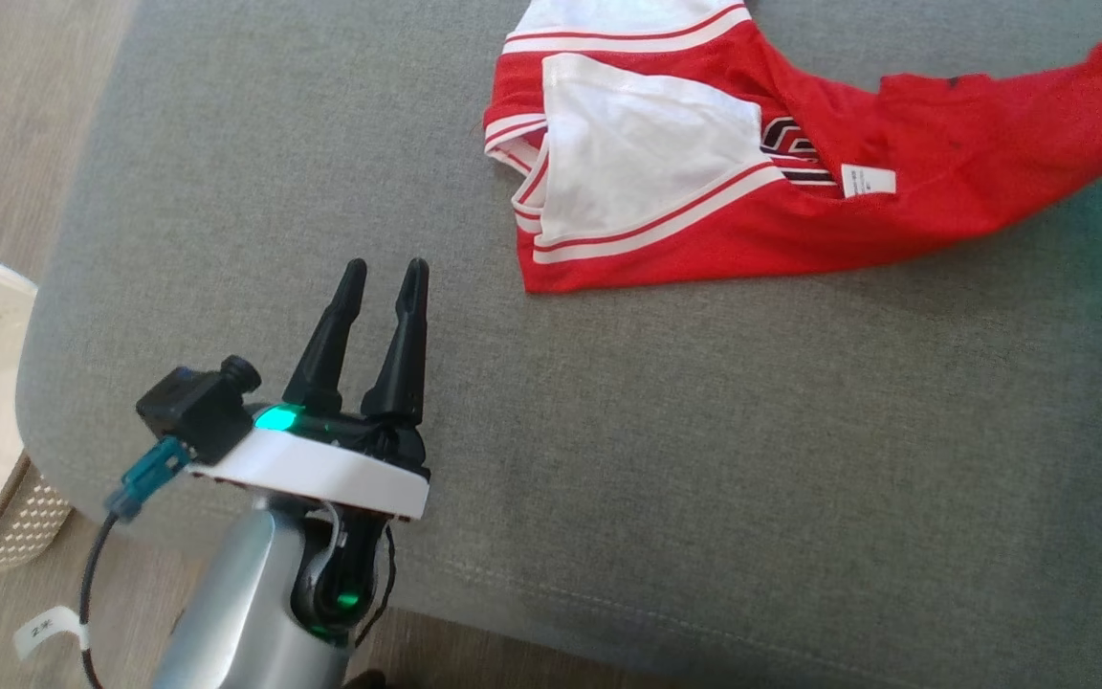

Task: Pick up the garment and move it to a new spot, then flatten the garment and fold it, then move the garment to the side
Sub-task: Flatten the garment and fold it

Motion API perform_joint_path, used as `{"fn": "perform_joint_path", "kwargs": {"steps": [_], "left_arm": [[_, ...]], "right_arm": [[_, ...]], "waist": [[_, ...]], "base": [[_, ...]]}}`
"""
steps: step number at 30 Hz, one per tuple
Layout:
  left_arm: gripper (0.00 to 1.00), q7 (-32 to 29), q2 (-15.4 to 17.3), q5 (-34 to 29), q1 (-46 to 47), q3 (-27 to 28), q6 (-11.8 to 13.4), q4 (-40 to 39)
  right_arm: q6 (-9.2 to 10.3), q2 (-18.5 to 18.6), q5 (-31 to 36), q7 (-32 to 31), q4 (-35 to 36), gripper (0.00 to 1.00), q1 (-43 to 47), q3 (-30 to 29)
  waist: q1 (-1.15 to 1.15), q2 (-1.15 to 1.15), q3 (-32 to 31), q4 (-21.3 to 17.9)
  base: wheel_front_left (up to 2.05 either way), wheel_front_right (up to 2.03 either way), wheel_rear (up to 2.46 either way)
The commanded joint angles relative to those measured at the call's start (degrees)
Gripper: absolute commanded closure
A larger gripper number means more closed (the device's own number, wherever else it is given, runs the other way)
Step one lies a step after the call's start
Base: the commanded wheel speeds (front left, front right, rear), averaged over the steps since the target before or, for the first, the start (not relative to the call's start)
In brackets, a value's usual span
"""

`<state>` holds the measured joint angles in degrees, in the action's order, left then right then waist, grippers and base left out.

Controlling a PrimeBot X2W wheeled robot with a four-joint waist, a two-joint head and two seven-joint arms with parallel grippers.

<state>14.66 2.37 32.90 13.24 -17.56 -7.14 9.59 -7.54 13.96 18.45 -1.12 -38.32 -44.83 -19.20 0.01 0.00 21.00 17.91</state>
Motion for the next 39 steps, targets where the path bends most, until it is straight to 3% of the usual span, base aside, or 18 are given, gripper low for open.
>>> {"fn": "perform_joint_path", "kwargs": {"steps": [1, 11, 20, 21, 22, 23, 31, 39], "left_arm": [[0.00, 0.3, 0.5, 0.0, 1.2, 2.0, -0.4, -1.4], [0.00, 0.3, 0.5, -1.7, 0.0, 2.8, -0.4, -0.6], [0.00, 0.3, 0.5, -3.1, -1.0, 2.5, -0.4, -0.2], [0.00, 0.3, 0.5, -3.1, -1.1, 2.6, -0.4, -0.2], [0.00, 0.3, 0.5, -3.2, -1.2, 2.7, -0.4, -0.1], [0.00, 0.3, 0.5, -3.3, -1.3, 2.7, -0.4, -0.1], [0.00, 0.3, 0.5, -4.0, -2.0, 3.1, -0.4, 0.2], [0.00, 0.3, 0.5, -4.6, -2.6, 4.6, -0.4, -0.4]], "right_arm": [[0.05, -1.2, 0.6, -0.2, 2.8, 1.00, 1.0, -0.1], [0.05, -7.6, -2.2, -1.2, 9.9, 1.00, 12.9, -3.5], [0.05, -9.6, -4.3, -4.1, 15.0, 1.00, 21.4, -2.4], [0.05, -9.8, -4.6, -4.1, 15.4, 0.94, 22.1, -2.5], [0.05, -9.9, -4.7, -4.0, 15.7, 0.62, 22.7, -2.4], [0.05, -10.1, -4.8, -3.8, 16.2, 0.00, 23.3, -2.5], [0.05, -10.8, -6.6, -0.9, 18.7, 0.00, 26.7, 0.1], [0.05, -11.1, -17.1, 6.1, 24.4, 0.00, 33.3, 8.6]], "waist": [[-0.01, 0.00, -0.3, -0.2], [-0.01, 0.00, -3.4, -3.7], [-0.01, 0.00, -6.0, -7.0], [-0.01, 0.00, -6.3, -7.2], [-0.01, 0.00, -6.5, -7.5], [-0.01, 0.00, -6.7, -7.7], [-0.01, 0.00, -8.1, -9.2], [-0.01, 0.00, -9.5, -11.7]], "base": [[0.00, 0.00, 0.00], [0.00, 0.00, 0.00], [0.00, 0.00, 0.00], [0.00, 0.00, 0.00], [0.00, 0.00, 0.00], [0.00, 0.00, 0.00], [0.00, 0.00, 0.00], [0.00, 0.00, 0.00]]}}
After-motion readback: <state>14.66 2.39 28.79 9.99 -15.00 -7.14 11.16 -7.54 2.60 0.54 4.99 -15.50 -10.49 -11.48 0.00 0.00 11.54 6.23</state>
